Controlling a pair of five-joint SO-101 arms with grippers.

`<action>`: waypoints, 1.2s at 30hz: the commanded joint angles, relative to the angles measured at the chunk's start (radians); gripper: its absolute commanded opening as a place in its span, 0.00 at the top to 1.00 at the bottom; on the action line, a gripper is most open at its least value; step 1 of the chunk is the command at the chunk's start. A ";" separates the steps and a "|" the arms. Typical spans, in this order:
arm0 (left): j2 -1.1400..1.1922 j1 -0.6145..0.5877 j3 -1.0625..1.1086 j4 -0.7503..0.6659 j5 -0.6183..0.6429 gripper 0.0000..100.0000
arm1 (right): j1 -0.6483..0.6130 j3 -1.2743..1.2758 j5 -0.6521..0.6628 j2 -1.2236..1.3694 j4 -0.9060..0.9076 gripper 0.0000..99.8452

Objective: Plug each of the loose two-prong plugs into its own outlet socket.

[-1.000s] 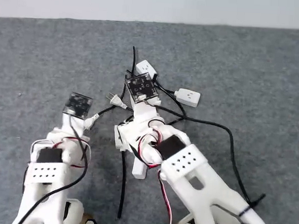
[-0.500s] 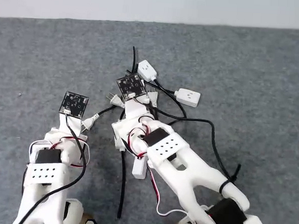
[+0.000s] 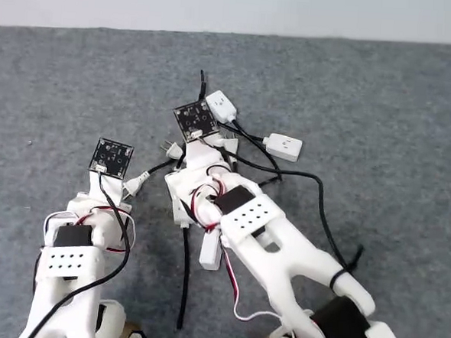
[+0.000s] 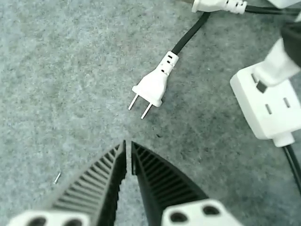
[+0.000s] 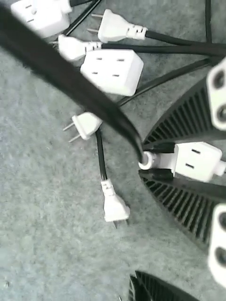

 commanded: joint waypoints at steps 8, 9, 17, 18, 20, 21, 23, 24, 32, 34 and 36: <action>-0.025 -0.002 -0.007 -0.025 -0.031 0.99 | 0.019 -0.120 0.014 0.081 -0.028 0.99; -0.025 -0.002 -0.007 -0.023 -0.031 0.99 | 0.019 -0.120 0.014 0.081 -0.030 0.99; -0.026 -0.002 -0.007 -0.021 -0.032 0.99 | 0.051 -0.120 0.014 0.082 -0.024 0.99; -0.026 -0.002 -0.007 -0.021 -0.032 0.99 | 0.051 -0.118 0.014 0.084 -0.024 0.99; -0.026 -0.002 -0.007 -0.021 -0.032 0.99 | 0.050 -0.115 0.014 0.088 -0.024 0.99; -0.026 -0.002 -0.007 -0.021 -0.032 0.99 | 0.050 -0.114 0.014 0.090 -0.022 0.99; -0.026 -0.002 -0.007 -0.021 -0.032 0.99 | 0.045 -0.110 0.009 0.091 -0.022 0.99; -0.026 -0.002 -0.007 -0.021 -0.032 0.99 | 0.039 -0.107 0.009 0.091 -0.022 0.99; -0.026 -0.002 -0.007 -0.023 -0.034 0.99 | 0.015 -0.103 -0.017 0.094 -0.019 0.99; -0.026 -0.002 -0.007 -0.023 -0.034 0.99 | 0.013 -0.106 -0.031 0.093 0.008 0.99; -0.026 -0.002 -0.007 -0.023 -0.034 0.99 | 0.012 -0.106 -0.034 0.094 0.013 0.99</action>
